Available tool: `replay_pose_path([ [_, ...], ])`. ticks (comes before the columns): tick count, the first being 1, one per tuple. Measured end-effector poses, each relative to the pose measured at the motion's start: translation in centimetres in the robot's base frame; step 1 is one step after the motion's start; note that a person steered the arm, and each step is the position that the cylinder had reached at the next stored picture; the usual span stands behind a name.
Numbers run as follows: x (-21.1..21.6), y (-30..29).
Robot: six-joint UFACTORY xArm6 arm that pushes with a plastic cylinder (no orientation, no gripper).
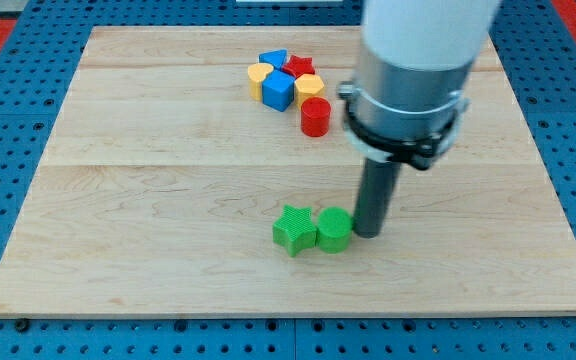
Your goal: Slide the yellow hexagon to the center
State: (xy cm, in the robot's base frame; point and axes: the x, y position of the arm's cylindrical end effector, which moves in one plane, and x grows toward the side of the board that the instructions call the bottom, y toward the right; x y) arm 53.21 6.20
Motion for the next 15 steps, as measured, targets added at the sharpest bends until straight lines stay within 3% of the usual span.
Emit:
replay_pose_path([
  [1, 0.0, -3.3],
  [3, -0.5, -2.5],
  [5, -7.3, 7.3],
  [7, -18.3, 12.9],
  [9, -21.1, 3.8],
  [12, -19.0, -11.1],
  [14, -13.7, -11.7],
  [15, -15.0, -11.5],
])
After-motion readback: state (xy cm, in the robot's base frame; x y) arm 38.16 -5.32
